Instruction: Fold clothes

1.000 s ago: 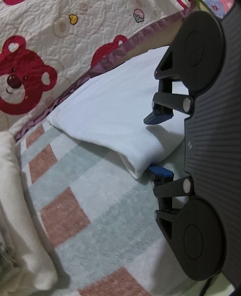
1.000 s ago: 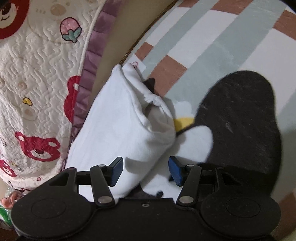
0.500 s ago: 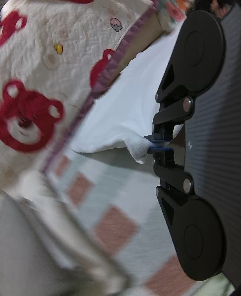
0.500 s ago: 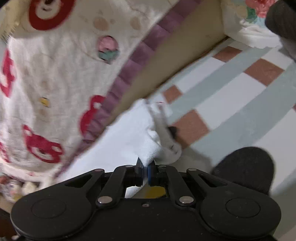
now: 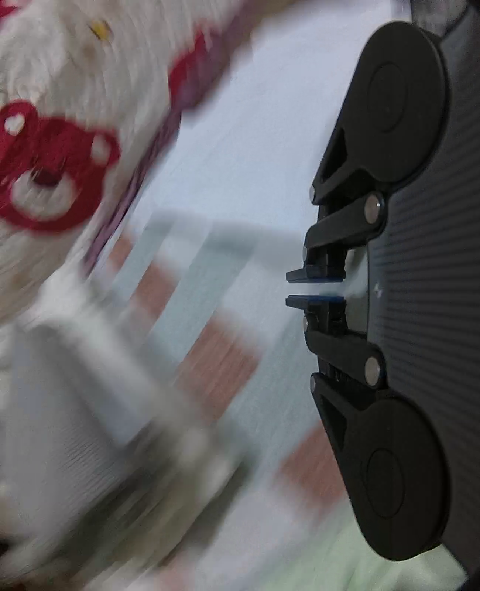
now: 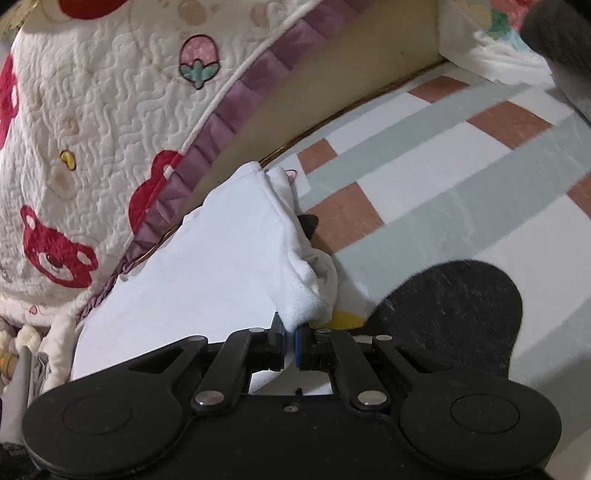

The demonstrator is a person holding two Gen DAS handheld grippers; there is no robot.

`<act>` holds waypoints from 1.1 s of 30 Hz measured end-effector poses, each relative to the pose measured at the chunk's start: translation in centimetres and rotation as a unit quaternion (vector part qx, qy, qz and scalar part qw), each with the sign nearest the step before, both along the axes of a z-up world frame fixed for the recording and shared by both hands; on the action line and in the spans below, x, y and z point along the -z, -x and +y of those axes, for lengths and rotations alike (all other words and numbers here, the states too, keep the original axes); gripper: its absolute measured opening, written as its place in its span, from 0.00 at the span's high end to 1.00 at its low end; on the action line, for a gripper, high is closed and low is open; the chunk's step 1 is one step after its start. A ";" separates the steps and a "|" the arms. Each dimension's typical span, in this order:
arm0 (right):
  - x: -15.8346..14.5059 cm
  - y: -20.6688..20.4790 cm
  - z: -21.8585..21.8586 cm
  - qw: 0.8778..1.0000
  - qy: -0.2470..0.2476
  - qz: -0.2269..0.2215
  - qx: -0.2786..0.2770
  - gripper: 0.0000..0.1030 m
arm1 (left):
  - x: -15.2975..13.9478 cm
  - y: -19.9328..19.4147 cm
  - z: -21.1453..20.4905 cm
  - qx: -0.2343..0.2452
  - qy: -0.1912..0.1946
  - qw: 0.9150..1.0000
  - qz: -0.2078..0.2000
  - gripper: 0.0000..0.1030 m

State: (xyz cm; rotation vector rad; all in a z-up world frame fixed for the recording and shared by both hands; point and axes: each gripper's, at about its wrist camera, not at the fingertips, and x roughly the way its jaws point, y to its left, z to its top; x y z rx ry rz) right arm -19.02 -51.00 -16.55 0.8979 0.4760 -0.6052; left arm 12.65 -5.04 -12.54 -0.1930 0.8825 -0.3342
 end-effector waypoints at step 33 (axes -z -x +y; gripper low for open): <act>-2.5 -2.5 -2.4 0.988 -0.069 -0.137 -0.022 0.92 | 3.0 8.3 -20.6 0.315 0.001 0.949 0.004 0.61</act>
